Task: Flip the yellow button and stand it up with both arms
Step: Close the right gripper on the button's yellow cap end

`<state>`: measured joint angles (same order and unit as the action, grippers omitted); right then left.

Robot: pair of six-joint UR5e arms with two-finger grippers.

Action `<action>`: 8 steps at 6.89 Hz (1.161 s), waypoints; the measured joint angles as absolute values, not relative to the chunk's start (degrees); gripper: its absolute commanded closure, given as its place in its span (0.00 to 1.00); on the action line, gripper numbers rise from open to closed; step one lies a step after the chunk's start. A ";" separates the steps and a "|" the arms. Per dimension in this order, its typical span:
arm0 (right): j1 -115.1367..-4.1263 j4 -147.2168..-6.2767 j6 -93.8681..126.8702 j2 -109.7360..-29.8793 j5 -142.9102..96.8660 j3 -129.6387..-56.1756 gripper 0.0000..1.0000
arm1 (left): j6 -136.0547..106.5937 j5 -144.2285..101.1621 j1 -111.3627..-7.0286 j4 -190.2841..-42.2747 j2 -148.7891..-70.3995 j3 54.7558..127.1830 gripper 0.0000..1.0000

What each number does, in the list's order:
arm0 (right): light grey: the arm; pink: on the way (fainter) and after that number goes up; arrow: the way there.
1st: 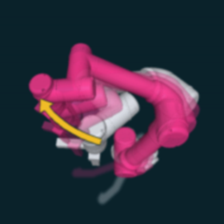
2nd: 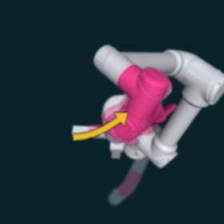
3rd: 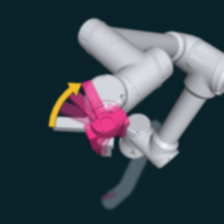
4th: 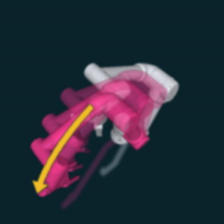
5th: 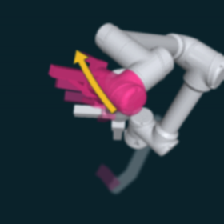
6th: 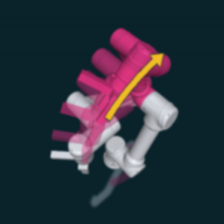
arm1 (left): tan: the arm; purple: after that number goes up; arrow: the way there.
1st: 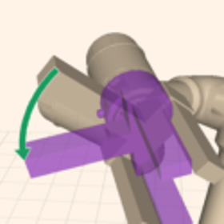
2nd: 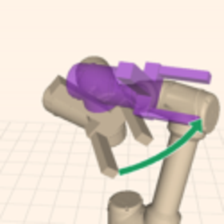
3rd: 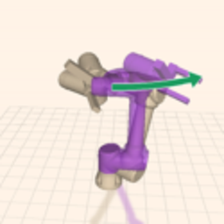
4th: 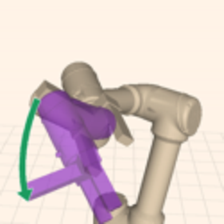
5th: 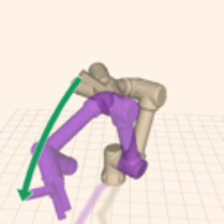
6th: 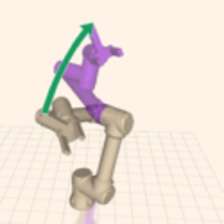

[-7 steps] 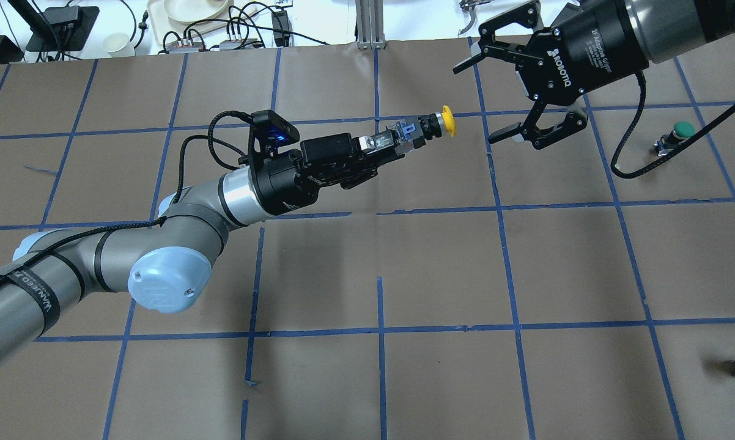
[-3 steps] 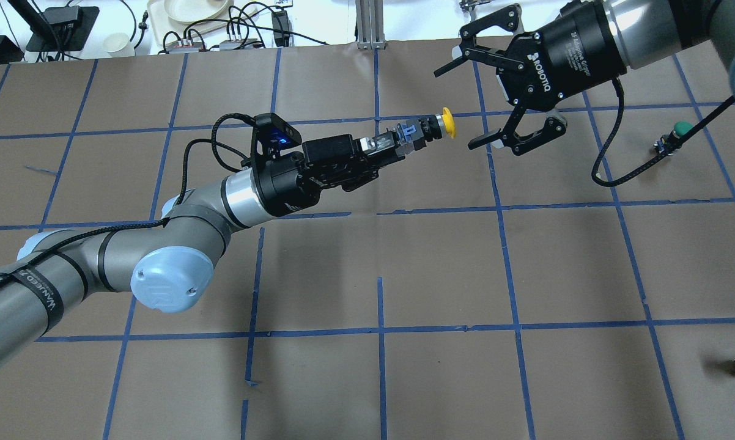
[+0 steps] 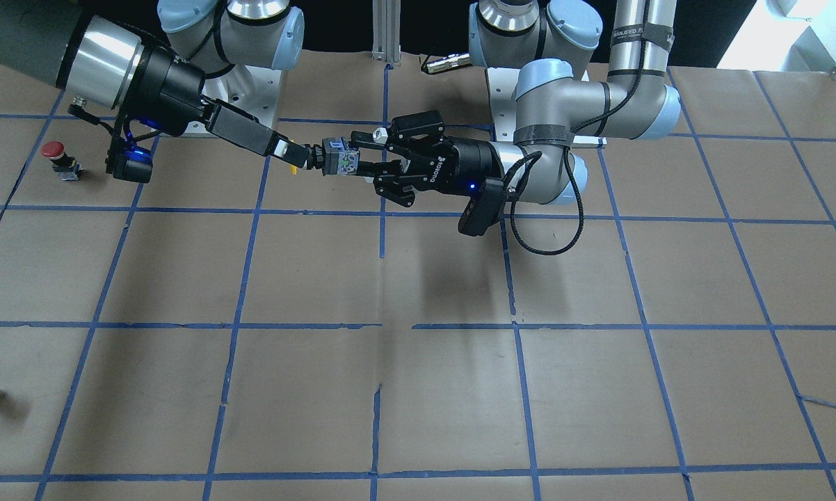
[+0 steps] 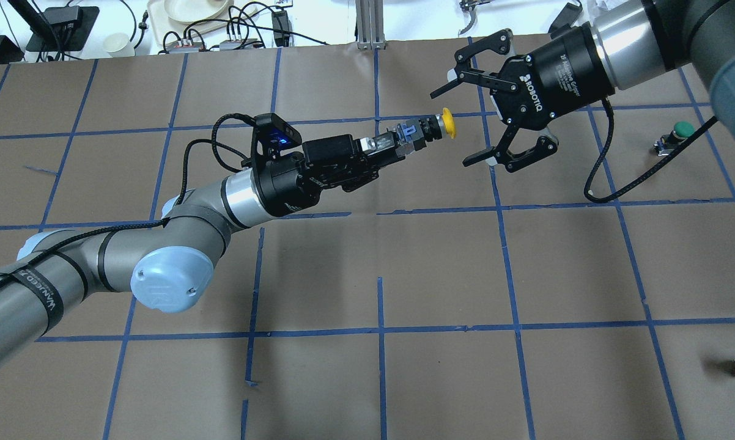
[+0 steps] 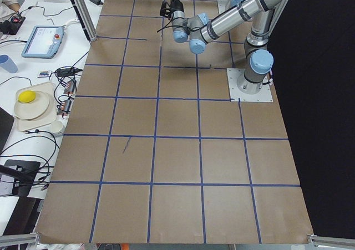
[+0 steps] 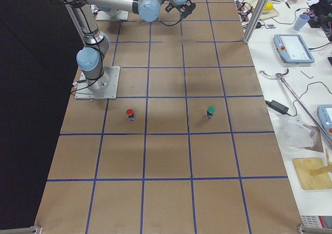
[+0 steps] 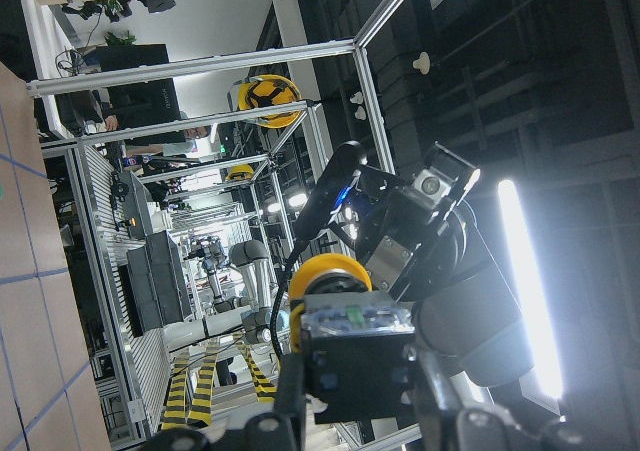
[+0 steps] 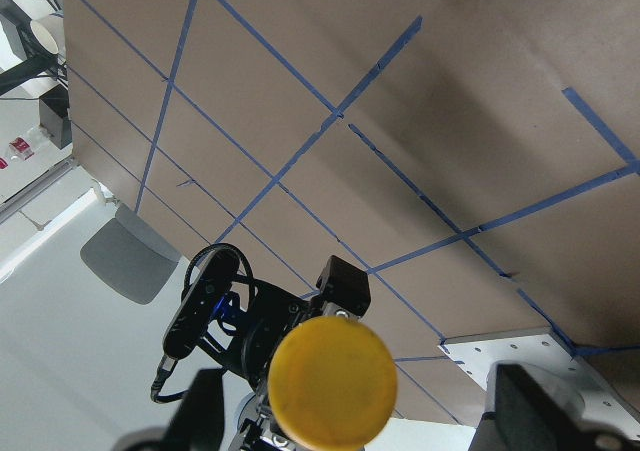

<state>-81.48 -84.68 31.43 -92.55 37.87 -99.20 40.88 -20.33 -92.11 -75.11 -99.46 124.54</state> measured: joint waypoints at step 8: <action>-81.31 -84.61 34.01 -92.81 37.53 -99.49 0.70 | 40.61 -19.92 -92.03 -75.32 -99.43 124.55 0.00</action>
<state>-81.31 -84.61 34.01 -92.81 37.53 -99.49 40.61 -19.92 -92.03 -75.32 -99.43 124.55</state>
